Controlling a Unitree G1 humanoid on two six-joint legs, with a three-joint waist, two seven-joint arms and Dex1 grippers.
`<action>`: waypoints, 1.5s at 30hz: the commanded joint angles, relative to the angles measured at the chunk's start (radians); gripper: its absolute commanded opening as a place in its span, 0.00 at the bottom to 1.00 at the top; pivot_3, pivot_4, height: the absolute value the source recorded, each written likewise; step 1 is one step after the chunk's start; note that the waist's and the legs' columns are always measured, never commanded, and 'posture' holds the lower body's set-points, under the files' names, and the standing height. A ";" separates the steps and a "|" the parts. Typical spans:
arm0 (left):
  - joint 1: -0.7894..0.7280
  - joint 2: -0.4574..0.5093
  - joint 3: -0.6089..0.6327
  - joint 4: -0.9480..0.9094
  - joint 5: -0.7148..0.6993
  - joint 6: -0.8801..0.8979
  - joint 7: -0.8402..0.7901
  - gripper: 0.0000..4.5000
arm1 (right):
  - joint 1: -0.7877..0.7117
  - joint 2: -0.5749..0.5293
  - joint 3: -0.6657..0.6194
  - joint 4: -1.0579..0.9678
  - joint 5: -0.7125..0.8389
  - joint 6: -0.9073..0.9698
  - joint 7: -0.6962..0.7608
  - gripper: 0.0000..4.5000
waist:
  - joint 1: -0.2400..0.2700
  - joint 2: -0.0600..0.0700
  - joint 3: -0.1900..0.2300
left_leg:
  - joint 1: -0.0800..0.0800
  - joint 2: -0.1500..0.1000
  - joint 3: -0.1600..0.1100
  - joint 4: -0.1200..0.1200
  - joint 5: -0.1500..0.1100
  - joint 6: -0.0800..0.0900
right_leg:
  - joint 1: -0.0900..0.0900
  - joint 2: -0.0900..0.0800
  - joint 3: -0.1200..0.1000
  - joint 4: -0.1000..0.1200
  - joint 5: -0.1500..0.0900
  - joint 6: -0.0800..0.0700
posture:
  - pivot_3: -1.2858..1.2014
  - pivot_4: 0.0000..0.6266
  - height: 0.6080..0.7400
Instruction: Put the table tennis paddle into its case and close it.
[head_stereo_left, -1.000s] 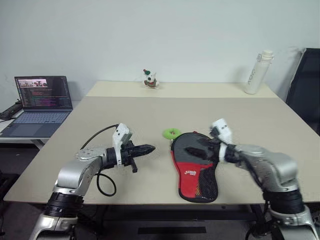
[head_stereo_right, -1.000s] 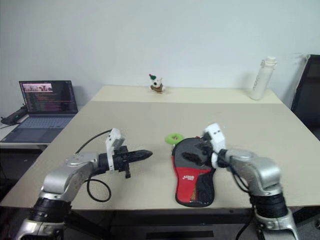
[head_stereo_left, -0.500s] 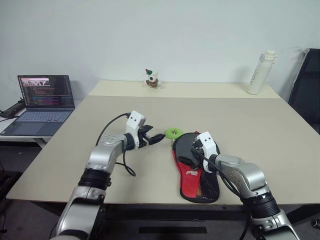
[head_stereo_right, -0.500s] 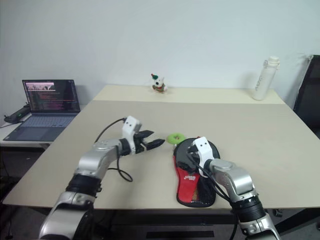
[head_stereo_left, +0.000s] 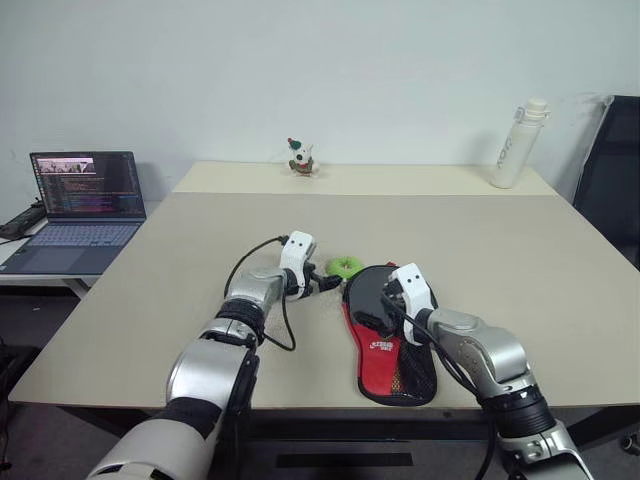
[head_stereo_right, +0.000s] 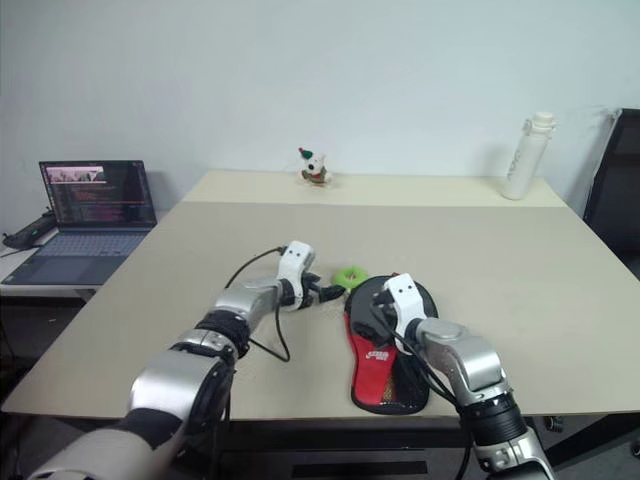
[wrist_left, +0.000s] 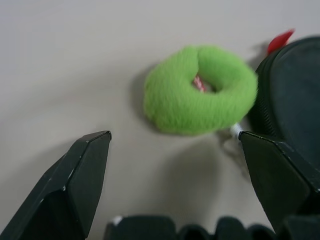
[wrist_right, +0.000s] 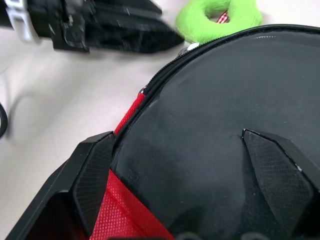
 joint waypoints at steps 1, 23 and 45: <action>-0.030 -0.027 0.012 0.035 0.030 -0.017 0.016 0.99 | 0.014 0.008 -0.014 -0.033 0.000 0.011 -0.013 1.00 | 0.001 0.000 0.000 | 0.000 0.000 0.000 0.000 0.000 0.000 | 0.000 0.000 0.000 0.000 0.000 0.000 | 0.52 0.24 1.00; 0.027 0.025 0.175 0.012 -0.009 0.009 -0.014 0.99 | 0.058 -0.034 -0.055 -0.160 0.002 0.003 -0.002 1.00 | -0.007 -0.001 -0.001 | 0.001 0.000 0.000 0.000 0.000 0.000 | 0.001 0.000 0.000 0.000 0.000 0.000 | 0.52 0.24 1.00; 0.150 0.140 0.236 -0.278 -0.139 -0.031 -0.355 0.99 | 0.081 -0.070 -0.048 -0.153 -0.030 -0.046 0.013 1.00 | 0.000 -0.001 0.000 | 0.000 0.000 -0.001 0.000 0.000 0.000 | 0.000 -0.001 0.000 0.001 0.000 0.000 | 0.52 0.24 1.00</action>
